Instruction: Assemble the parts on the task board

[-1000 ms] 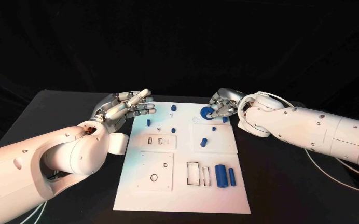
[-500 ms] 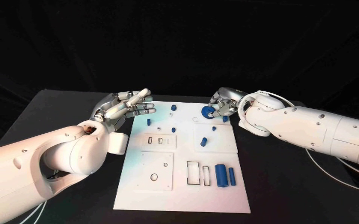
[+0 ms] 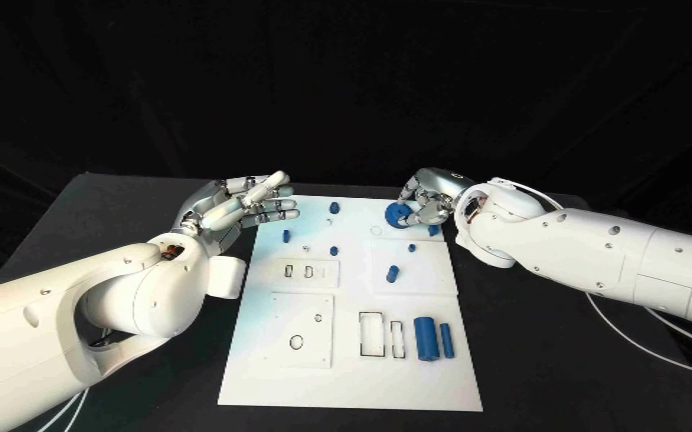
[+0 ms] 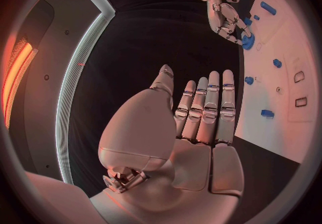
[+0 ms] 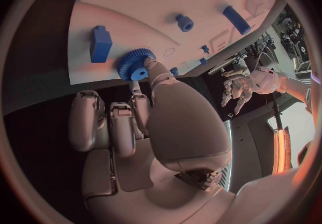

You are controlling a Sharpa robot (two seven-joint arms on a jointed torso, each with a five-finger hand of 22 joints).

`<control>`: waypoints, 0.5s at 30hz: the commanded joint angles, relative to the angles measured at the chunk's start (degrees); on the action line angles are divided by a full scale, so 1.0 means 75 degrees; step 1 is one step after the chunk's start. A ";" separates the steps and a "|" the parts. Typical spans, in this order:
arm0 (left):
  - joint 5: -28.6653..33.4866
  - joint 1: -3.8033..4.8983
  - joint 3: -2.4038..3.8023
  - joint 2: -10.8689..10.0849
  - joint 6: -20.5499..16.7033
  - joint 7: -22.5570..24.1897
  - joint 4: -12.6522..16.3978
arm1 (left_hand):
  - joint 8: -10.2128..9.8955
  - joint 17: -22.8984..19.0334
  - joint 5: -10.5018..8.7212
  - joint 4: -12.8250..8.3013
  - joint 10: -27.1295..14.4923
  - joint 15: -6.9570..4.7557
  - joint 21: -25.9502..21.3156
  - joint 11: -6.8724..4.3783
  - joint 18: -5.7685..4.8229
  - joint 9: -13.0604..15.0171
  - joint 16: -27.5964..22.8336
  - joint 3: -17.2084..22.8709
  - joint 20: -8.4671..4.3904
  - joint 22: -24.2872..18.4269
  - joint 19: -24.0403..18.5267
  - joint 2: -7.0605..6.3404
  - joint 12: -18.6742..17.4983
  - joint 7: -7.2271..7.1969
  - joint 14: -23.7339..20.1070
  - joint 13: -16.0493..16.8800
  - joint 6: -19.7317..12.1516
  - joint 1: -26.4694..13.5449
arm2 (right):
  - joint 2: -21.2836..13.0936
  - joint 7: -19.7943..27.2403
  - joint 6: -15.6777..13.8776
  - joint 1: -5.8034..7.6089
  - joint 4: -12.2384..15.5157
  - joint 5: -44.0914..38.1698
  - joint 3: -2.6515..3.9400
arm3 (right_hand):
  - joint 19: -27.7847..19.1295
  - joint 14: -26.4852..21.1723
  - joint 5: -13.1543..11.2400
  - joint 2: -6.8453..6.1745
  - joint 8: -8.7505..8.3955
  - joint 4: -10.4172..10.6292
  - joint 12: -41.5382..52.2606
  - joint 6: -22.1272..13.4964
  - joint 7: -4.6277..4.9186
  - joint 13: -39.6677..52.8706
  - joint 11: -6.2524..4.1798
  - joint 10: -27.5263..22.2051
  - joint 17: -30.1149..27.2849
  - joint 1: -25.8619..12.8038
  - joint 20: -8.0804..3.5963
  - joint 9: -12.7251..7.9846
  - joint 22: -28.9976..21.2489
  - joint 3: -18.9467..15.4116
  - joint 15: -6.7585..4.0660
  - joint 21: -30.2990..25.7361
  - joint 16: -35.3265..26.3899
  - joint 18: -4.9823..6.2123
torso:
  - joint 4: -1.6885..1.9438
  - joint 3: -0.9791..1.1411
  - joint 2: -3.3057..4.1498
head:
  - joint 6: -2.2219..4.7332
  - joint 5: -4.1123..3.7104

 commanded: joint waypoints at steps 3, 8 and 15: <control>-0.0039 0.0009 0.0006 0.0015 0.0149 0.0025 0.0005 | -0.0041 0.0013 0.0025 -0.0052 -0.0026 0.0011 0.0006 0.0037 0.0035 -0.0006 -0.0042 0.0013 -0.0005 -0.0010 0.0039 0.0021 -0.0048 0.0032 0.0044 -0.0008 -0.0007 0.0073 | -0.0031 0.0104 -0.0500 -0.0001 0.0206 -0.0271 0.0001 | 0.0063 0.0716 0.0069 0.0083 0.0015 0.0005 0.0048 0.0154 -0.0131 0.0227 -0.0019 0.0067 0.1657 -0.0037 0.0004 0.0122 0.0043 0.0055 -0.0073 0.0066 0.0024 -0.0081 | 0.0002 -0.0003 -0.0005 | 0.0027 0.0030; -0.0039 0.0009 0.0006 0.0013 0.0149 0.0012 0.0003 | -0.0042 0.0013 0.0025 -0.0052 -0.0025 0.0011 0.0006 0.0037 0.0035 -0.0006 -0.0043 0.0013 -0.0005 -0.0011 0.0039 0.0022 -0.0049 0.0032 0.0045 -0.0008 -0.0007 0.0074 | -0.0008 0.0029 -0.0638 0.0071 0.0607 -0.0391 0.0004 | 0.0104 0.0717 0.0142 0.0080 0.0001 0.0003 0.0098 0.0170 -0.0141 0.0280 -0.0030 0.0098 0.1659 -0.0043 -0.0009 0.0124 0.0122 0.0127 -0.0083 0.0122 0.0025 -0.0097 | -0.0007 -0.0005 -0.0008 | 0.0061 0.0097; -0.0039 0.0009 0.0006 0.0015 0.0149 0.0012 0.0011 | -0.0048 0.0016 0.0025 -0.0059 -0.0024 0.0009 0.0005 0.0036 0.0036 -0.0005 -0.0051 0.0012 -0.0004 -0.0014 0.0040 0.0029 -0.0057 0.0031 0.0051 -0.0008 -0.0005 0.0080 | 0.0425 -0.0219 -0.0757 0.0138 0.0720 -0.0911 0.0006 | 0.0181 0.0719 0.0163 0.0076 -0.0006 -0.0009 0.0154 0.0191 -0.0150 0.0338 -0.0037 0.0136 0.1670 -0.0031 -0.0017 0.0128 0.0267 0.0188 -0.0091 0.0229 0.0030 -0.0129 | 0.0020 -0.0007 -0.0001 | 0.0084 0.0093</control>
